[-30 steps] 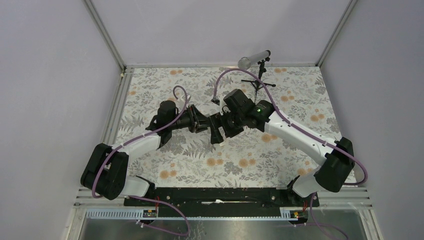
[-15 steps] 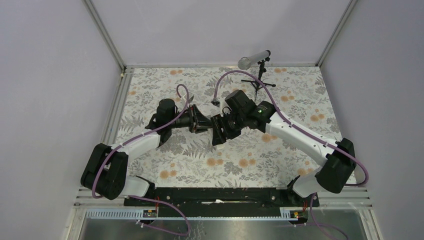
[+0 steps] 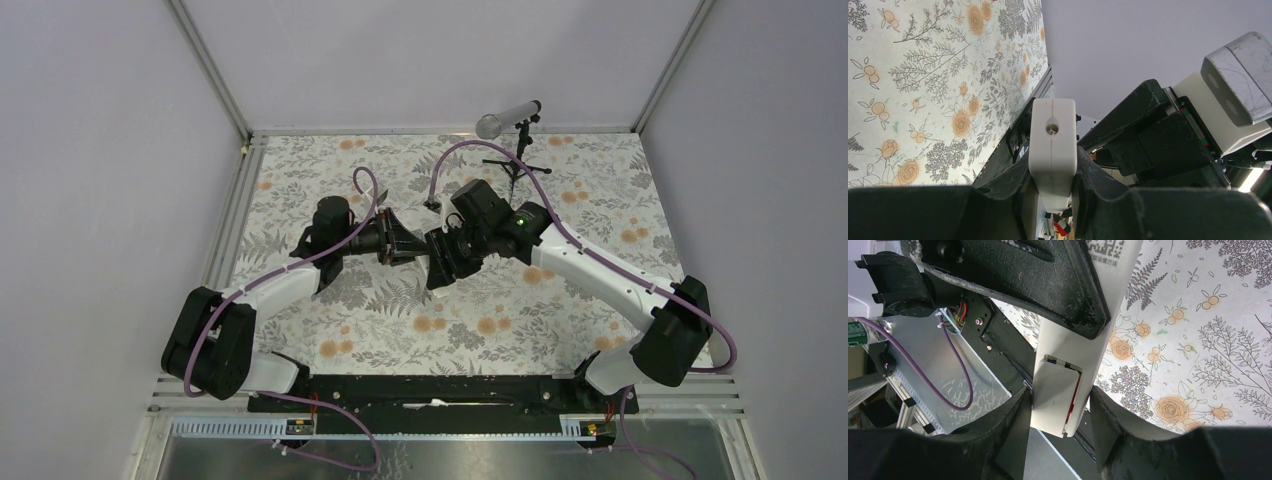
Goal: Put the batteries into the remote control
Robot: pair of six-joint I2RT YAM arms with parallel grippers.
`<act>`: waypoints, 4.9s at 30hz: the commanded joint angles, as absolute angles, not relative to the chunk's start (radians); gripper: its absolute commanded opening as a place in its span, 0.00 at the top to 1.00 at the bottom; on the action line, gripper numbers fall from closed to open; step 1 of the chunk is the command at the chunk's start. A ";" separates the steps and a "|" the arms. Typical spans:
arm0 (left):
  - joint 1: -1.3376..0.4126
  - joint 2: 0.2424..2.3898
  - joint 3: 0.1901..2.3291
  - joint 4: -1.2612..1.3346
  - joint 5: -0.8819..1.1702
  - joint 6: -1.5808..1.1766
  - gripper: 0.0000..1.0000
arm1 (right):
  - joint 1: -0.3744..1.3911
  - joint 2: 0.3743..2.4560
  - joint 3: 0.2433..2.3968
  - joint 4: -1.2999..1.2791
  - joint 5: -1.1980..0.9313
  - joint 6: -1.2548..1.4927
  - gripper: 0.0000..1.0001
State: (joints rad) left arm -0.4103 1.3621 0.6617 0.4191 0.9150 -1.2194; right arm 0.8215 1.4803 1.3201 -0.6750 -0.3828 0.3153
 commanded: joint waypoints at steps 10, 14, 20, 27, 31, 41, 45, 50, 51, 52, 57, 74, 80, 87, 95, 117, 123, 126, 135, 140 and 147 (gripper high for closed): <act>-0.405 1.329 0.721 0.454 0.939 -1.209 1.00 | 0.820 1.463 1.320 -0.664 -0.413 0.289 0.65; -0.404 1.326 0.725 0.448 0.928 -1.212 1.00 | 0.821 1.448 1.320 -0.661 -0.390 0.306 0.37; -0.370 1.314 0.706 0.521 0.880 -1.276 1.00 | 0.796 1.350 1.259 -0.524 -0.370 0.493 0.10; -0.364 1.286 0.708 0.554 0.790 -1.352 1.00 | 0.785 1.209 1.066 -0.247 -0.244 0.838 0.07; -0.364 1.286 0.709 0.577 0.767 -1.407 1.00 | 0.783 1.177 1.045 -0.204 -0.157 0.904 0.07; -0.363 1.233 0.701 0.548 0.712 -1.480 1.00 | 0.782 1.135 0.910 0.059 -0.117 1.091 0.21; -0.364 1.226 0.704 0.545 0.711 -1.487 1.00 | 0.782 1.118 0.875 0.102 -0.096 1.099 0.32; -0.364 1.231 0.703 0.553 0.721 -1.492 1.00 | 0.782 1.102 0.837 0.184 -0.098 1.123 0.41; -0.364 1.231 0.701 0.555 0.721 -1.495 1.00 | 0.781 1.102 0.836 0.183 -0.098 1.125 0.43; -0.364 1.231 0.701 0.557 0.721 -1.497 1.00 | 0.782 1.102 0.837 0.183 -0.099 1.125 0.46; -0.364 1.233 0.705 0.563 0.720 -1.513 1.00 | 0.782 1.104 0.831 0.180 -0.111 1.100 0.58; -0.362 1.237 0.705 0.684 0.683 -1.485 1.00 | 0.778 1.144 0.844 0.214 -0.224 1.191 0.52; -0.362 1.233 0.668 0.771 0.657 -1.499 1.00 | 0.766 1.137 0.840 0.255 -0.239 1.227 0.39; -0.362 1.233 0.656 0.806 0.659 -1.498 1.00 | 0.751 1.091 0.828 0.256 -0.206 1.229 0.20; -0.362 1.210 0.642 0.827 0.630 -1.514 1.00 | 0.750 1.039 0.755 0.325 -0.109 1.316 0.17; -0.371 1.180 0.651 0.862 0.622 -1.559 1.00 | 0.750 1.176 0.832 0.264 -0.133 1.269 0.59; -0.393 1.172 0.658 0.861 0.627 -1.560 1.00 | 0.750 1.218 0.862 0.272 -0.149 1.253 0.61; -0.393 1.158 0.660 0.838 0.628 -1.549 1.00 | 0.750 1.231 0.865 0.275 -0.155 1.250 0.61; -0.436 1.180 0.727 0.751 0.693 -1.481 1.00 | 0.750 1.273 0.869 0.319 -0.167 1.243 0.62; -0.492 1.170 0.729 0.686 0.668 -1.451 1.00 | 0.749 1.302 0.889 0.333 -0.162 1.229 0.58; -0.530 1.164 0.724 0.698 0.660 -1.488 1.00 | 0.750 1.334 0.903 0.342 -0.142 1.202 0.58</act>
State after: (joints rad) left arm -0.3977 1.2079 0.6678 0.5991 0.4377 -1.4494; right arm 0.7319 1.2659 0.8570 0.3241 -0.1658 1.2640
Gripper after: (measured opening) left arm 0.251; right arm 0.427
